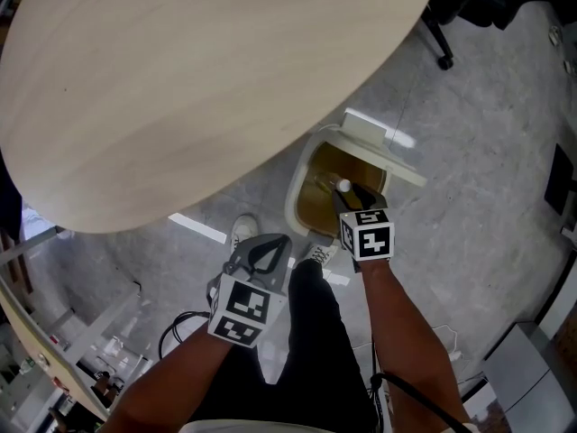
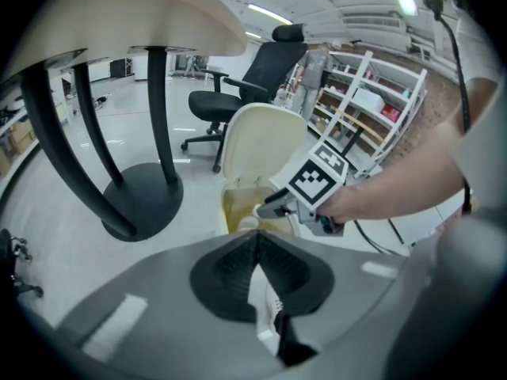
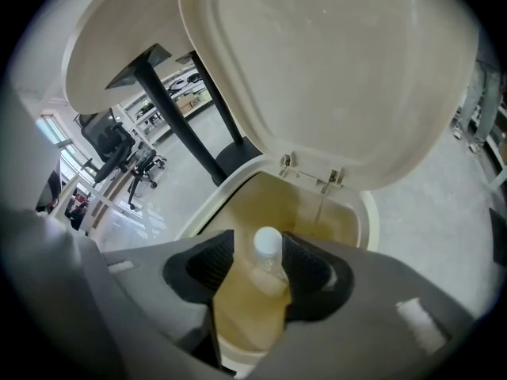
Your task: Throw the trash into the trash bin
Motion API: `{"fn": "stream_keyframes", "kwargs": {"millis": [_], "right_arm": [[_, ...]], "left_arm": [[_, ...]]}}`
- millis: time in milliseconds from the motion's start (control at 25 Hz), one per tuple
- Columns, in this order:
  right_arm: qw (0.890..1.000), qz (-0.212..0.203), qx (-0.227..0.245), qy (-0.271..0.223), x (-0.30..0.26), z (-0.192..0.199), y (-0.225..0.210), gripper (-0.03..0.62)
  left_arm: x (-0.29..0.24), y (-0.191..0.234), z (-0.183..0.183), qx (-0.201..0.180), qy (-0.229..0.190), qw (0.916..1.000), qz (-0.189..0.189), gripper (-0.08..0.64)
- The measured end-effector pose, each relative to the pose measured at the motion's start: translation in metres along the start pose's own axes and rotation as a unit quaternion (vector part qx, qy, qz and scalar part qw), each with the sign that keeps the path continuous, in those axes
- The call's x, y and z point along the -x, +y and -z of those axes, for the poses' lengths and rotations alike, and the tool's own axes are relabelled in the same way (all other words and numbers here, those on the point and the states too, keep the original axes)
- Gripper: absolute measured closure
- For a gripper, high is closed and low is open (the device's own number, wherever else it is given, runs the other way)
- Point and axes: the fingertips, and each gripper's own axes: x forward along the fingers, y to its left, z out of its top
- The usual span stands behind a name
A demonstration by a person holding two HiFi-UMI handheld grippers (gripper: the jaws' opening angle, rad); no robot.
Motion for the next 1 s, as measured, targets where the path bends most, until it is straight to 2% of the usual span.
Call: {"fn": "stream_keyframes", "kwargs": {"millis": [120,360,600,760,1000], "right_arm": [[1.000,0.006,-0.002,-0.007,0.007,0.000,0.003,0.383],[1.000,0.007,-0.013,-0.016,0.027,0.001,0.004,0.383],[0.999,0.010,-0.025,-0.039,0.066,-0.009,0.019,0.387],[0.995,0.004,-0.064,-0.075,0.110,-0.022,0.042,0.439],[0.984,0.007,-0.088,-0.157,0.184,-0.058,0.074,0.576]], "left_arm": [[0.002,-0.001,0.006,-0.001,0.000,1.0000,0.000,0.551],[0.006,-0.006,0.003,0.001,-0.008,0.9999,0.008,0.551],[0.026,-0.005,-0.024,-0.026,-0.025,0.9992,0.017,0.551],[0.058,-0.003,-0.052,-0.042,-0.050,0.9976,0.024,0.551],[0.113,-0.009,-0.086,-0.110,-0.084,0.9892,0.049,0.551]]}}
